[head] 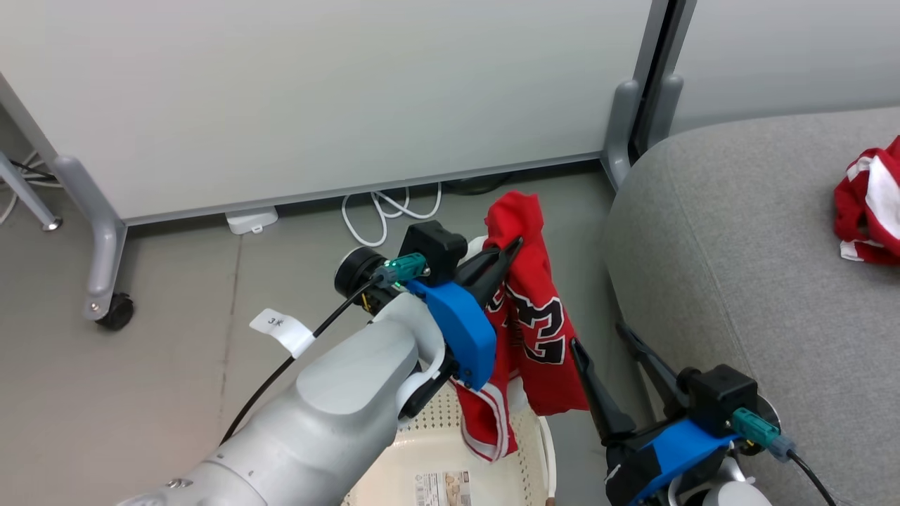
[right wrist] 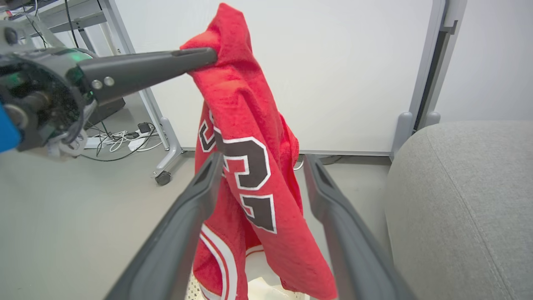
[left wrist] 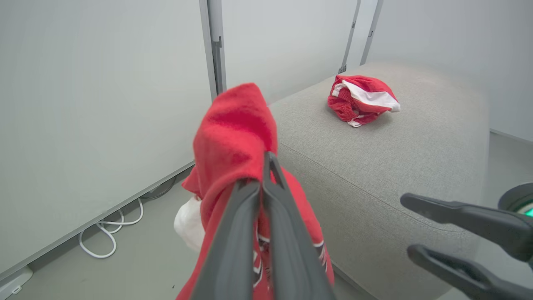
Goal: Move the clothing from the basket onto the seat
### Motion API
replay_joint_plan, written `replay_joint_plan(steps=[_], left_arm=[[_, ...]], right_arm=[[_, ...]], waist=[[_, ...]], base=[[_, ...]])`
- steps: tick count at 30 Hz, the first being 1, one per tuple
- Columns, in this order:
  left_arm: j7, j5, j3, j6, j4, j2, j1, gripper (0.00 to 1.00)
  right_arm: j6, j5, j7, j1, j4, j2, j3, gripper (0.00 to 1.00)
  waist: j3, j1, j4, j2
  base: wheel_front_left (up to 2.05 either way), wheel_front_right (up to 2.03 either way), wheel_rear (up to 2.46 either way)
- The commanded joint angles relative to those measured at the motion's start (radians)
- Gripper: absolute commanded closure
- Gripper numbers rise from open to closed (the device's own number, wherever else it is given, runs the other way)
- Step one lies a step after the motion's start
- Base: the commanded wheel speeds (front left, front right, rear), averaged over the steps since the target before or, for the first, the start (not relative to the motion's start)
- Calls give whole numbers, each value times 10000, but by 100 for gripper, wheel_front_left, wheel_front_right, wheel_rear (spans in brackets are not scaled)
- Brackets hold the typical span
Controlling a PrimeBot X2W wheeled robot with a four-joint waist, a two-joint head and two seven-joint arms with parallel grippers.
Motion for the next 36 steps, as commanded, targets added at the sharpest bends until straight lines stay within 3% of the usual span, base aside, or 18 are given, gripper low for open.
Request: replay_joint_plan(steps=[1, 23, 36], left_arm=[[-1, -58, -13, -9, -59, -4, -238, 100], [135, -526, -495, -9, -455, -29, -893, 100], [247, -602, -664, -9, -656, -30, -934, 100]], right_arm=[[5, 85, 0, 183, 33, -5, 21, 0], [5, 99, 196, 328, -153, -5, -120, 0], [5, 91, 1065, -1112, 690, -5, 22, 0]], waist=[[-123, 2, -5, -1], [-428, 2, 63, -1], [-197, 2, 224, -1]], base=[[0, 0, 0], [0, 0, 0], [0, 0, 0]])
